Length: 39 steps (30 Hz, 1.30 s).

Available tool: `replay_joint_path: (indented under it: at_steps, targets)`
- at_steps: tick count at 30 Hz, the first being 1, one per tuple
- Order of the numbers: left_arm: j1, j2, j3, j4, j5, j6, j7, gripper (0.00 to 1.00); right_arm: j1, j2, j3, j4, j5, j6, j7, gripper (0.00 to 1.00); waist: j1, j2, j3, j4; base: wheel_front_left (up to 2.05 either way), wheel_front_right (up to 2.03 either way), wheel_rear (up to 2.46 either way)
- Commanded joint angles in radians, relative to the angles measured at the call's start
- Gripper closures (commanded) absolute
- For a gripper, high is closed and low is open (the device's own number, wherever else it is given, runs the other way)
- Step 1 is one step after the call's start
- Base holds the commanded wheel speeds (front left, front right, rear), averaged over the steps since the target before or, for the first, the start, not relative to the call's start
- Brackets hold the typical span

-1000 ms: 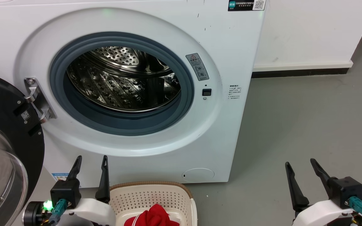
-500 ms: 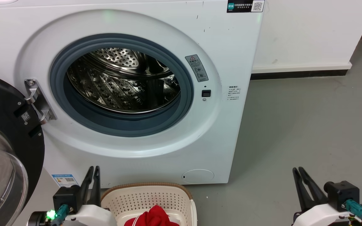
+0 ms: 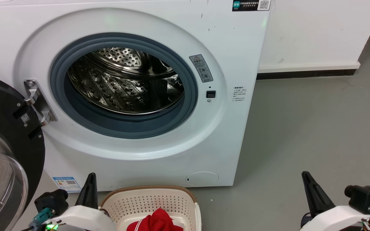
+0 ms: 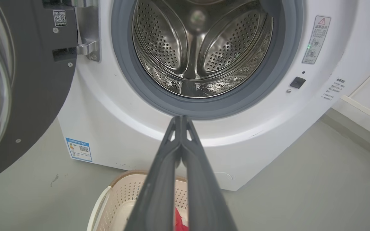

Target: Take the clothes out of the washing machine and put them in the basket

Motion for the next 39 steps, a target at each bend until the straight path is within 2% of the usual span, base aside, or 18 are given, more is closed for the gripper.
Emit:
replay_joint_path:
  at_steps: [1,25,26,39]
  targets:
    - [-0.036,0.001,0.007,-0.014,-0.028,-0.005,0.005,1.0,-0.037,-0.006,-0.003,-0.009,0.034,0.0,0.003,1.0,0.0,0.0,0.0,0.0,0.0,0.0,0.0]
    - [-0.064,-0.026,0.051,0.005,-0.392,-0.049,0.071,1.0,-0.094,-0.016,-0.019,0.059,0.44,0.0,0.015,1.0,0.0,0.0,0.013,0.003,0.0,0.0,0.0]
    - [-0.068,-0.029,0.056,0.007,-0.431,-0.054,0.079,1.0,-0.101,-0.017,-0.022,0.066,0.483,0.0,0.016,1.0,0.0,0.0,0.015,0.004,0.0,0.0,0.0]
    - [-0.08,-0.04,0.076,0.016,-0.588,-0.074,0.11,1.0,-0.123,-0.018,-0.033,0.096,0.656,0.0,0.025,1.0,0.0,0.0,0.022,0.005,0.0,0.0,0.0]
